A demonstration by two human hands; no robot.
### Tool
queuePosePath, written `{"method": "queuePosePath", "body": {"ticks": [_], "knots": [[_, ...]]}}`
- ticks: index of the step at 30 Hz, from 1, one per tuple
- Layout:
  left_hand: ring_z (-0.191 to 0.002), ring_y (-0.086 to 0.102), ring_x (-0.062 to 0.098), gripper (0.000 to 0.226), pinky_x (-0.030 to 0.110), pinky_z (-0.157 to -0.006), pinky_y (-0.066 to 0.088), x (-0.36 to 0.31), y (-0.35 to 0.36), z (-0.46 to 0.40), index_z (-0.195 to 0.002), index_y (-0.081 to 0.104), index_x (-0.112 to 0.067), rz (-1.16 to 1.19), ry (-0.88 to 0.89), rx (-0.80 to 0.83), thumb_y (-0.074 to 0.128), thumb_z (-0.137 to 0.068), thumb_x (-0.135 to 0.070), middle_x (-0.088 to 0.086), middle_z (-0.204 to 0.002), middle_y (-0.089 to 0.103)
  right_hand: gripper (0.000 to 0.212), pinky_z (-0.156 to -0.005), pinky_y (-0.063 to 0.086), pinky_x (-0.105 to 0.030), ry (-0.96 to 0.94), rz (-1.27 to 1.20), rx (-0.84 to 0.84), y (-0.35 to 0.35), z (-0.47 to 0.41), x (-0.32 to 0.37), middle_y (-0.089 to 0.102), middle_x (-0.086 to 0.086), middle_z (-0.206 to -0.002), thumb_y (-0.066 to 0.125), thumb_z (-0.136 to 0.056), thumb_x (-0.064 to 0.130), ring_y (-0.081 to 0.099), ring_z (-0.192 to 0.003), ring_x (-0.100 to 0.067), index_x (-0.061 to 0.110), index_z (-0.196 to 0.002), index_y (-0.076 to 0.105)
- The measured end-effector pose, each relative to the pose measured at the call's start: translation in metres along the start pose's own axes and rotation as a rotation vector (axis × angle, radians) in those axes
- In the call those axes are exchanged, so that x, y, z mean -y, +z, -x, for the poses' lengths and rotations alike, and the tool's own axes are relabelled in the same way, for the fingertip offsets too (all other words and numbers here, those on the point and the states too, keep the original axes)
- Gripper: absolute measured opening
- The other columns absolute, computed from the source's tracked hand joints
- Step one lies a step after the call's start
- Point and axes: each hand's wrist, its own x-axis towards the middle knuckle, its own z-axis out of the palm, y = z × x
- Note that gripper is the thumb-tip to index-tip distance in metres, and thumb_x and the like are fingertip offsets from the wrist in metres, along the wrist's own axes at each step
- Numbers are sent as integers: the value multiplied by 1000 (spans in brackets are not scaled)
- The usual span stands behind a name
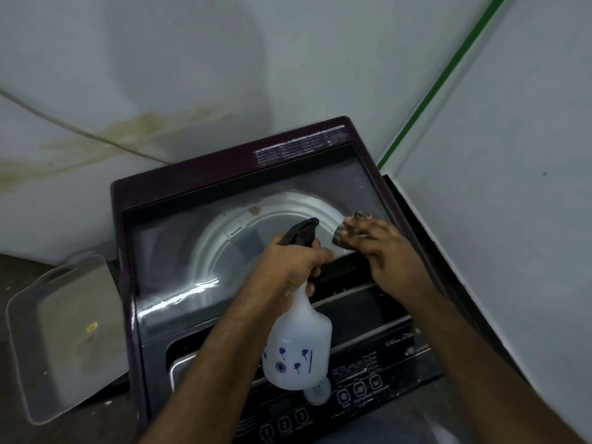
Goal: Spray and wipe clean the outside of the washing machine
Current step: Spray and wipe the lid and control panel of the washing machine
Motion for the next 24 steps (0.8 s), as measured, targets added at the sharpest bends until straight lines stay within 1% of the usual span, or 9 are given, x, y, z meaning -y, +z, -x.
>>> {"method": "queuePosePath", "body": {"ticks": [3, 5, 9, 11, 13, 15, 17, 20, 24], "knots": [[-47, 44, 12, 36, 23, -41, 35, -4, 26, -7, -66, 51, -17, -32, -19, 26, 69, -86, 7, 3, -60, 46, 67, -111, 45, -39, 165, 44, -131, -3, 10, 3, 58, 4, -147, 57, -84, -16, 48, -133, -24, 30, -132, 68], [-47, 45, 11, 35, 22, -42, 35, -8, 43, -11, -68, 52, -18, -35, -47, 39, 70, -84, 7, 2, -60, 47, 65, -109, 47, -44, 302, 76, -199, -2, 20, 7, 55, 3, -149, 57, -87, -14, 43, -136, -25, 28, -135, 66], [-64, 63, 13, 21, 24, -47, 43, -14, 63, -19, -81, 64, -15, -48, -73, 62, 84, -83, -9, 2, -69, 64, 61, -108, 45, -56, 497, 53, -274, 2, 23, 6, 46, 1, -157, 57, -92, -6, 36, -144, -32, 27, -143, 59], [-67, 64, 14, 21, 25, -48, 44, -17, 70, -23, -83, 65, -15, -44, -66, 57, 86, -83, -13, 1, -71, 66, 60, -110, 44, -57, 520, 13, -296, 3, 12, 3, 44, -1, -159, 58, -92, -5, 34, -145, -34, 26, -144, 58], [-56, 55, 11, 29, 24, -45, 40, -19, 75, -28, -74, 57, -17, -11, -66, 31, 82, -84, -7, 0, -64, 57, 57, -113, 42, -54, 504, -2, -296, 6, -6, 0, 44, -1, -159, 59, -94, 0, 32, -146, -33, 26, -143, 58], [-48, 45, 10, 35, 23, -43, 36, -20, 78, -31, -69, 52, -19, 0, -82, 33, 74, -86, 2, -2, -58, 49, 48, -117, 38, -48, 410, 9, -229, 6, -22, -6, 44, 1, -158, 62, -96, 13, 30, -149, -28, 27, -142, 59], [-50, 47, 10, 29, 23, -43, 36, -23, 79, -32, -72, 57, -16, -27, -85, 46, 72, -86, 4, -1, -59, 52, 41, -119, 36, -45, 272, -1, -122, 3, -24, -11, 48, 2, -156, 60, -96, 21, 33, -149, -26, 26, -137, 64], [-64, 60, 14, 13, 24, -46, 40, -28, 74, -34, -85, 69, -12, -34, -91, 51, 78, -85, -3, 3, -69, 64, 48, -116, 38, -40, 147, -33, -92, -12, -6, -26, 55, 4, -150, 58, -91, -1, 40, -143, -22, 25, -130, 69], [-53, 51, 13, 27, 22, -41, 38, -24, 63, -43, -74, 56, -15, 23, -93, -6, 74, -86, 2, 1, -60, 51, 55, -113, 42, -44, 405, -91, -232, -17, -32, -48, 53, 3, -150, 54, -93, -9, 43, -140, -25, 26, -132, 67]]}}
